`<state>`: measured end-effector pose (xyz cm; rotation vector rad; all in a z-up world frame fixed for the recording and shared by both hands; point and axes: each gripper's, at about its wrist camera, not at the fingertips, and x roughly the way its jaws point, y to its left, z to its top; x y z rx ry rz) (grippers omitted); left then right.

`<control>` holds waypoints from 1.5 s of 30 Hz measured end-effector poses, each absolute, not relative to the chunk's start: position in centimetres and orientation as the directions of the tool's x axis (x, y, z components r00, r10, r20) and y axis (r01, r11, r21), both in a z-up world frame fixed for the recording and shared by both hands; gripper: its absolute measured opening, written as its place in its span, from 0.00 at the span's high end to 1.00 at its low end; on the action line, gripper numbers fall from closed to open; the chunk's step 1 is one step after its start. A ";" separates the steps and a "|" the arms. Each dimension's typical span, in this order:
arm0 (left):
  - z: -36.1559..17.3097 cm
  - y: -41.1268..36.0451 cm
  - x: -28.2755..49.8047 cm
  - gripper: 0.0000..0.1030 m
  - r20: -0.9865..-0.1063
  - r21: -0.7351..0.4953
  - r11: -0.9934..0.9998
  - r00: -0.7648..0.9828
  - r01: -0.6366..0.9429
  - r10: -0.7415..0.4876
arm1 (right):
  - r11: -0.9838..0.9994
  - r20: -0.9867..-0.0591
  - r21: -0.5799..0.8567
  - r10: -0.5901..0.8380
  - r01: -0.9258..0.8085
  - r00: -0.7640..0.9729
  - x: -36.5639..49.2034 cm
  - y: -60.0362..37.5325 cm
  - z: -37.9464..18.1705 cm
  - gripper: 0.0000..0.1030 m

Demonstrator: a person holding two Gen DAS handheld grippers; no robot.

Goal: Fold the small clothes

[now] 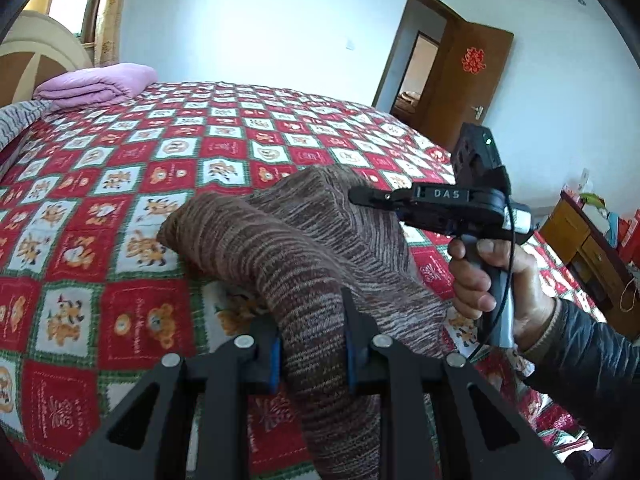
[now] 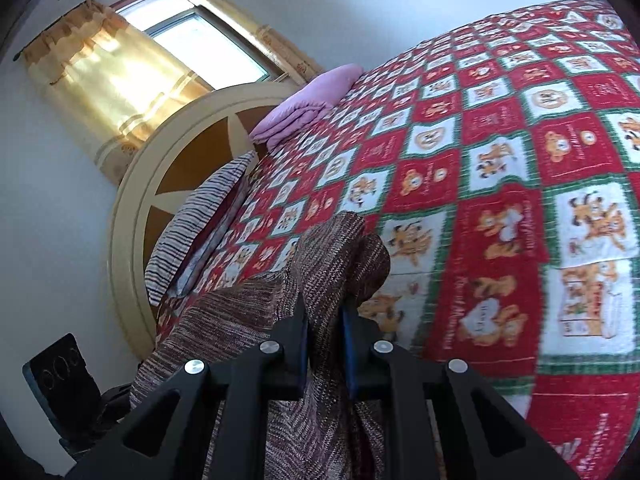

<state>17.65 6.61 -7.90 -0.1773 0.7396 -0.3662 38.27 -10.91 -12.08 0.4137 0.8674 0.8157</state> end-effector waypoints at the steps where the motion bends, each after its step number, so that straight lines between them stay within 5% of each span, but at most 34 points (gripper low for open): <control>1: -7.8 7.0 17.4 0.77 -0.620 -0.285 0.923 0.684 0.259 -0.383 | 0.630 -0.507 0.622 0.777 -0.466 0.373 38.2 -10.4 -12.0 0.86; 16: -8.0 11.7 14.5 0.77 -0.611 -0.268 0.948 0.729 0.174 -0.307 | 0.573 -0.520 0.606 0.810 -0.552 0.270 37.0 -1.7 -11.5 0.86; 29: -13.2 13.8 13.0 0.75 -0.712 -0.219 0.972 0.667 0.087 -0.220 | 0.601 -0.610 0.541 0.762 -0.589 0.217 37.1 3.7 -13.5 0.86; 38: -15.6 14.4 13.1 0.41 -0.732 -0.212 0.977 0.664 -0.010 -0.152 | 0.706 -0.729 0.472 0.649 -0.528 0.216 39.2 3.7 -17.0 0.85; 42: -13.2 14.2 12.1 0.41 -0.698 -0.184 0.983 0.705 -0.006 -0.126 | 0.741 -0.745 0.457 0.621 -0.491 0.243 39.3 2.5 -16.7 0.60; 45: -10.2 14.7 11.3 0.29 -0.620 -0.130 0.991 0.781 -0.009 -0.074 | 0.734 -0.719 0.468 0.640 -0.493 0.271 37.6 -0.3 -14.7 0.60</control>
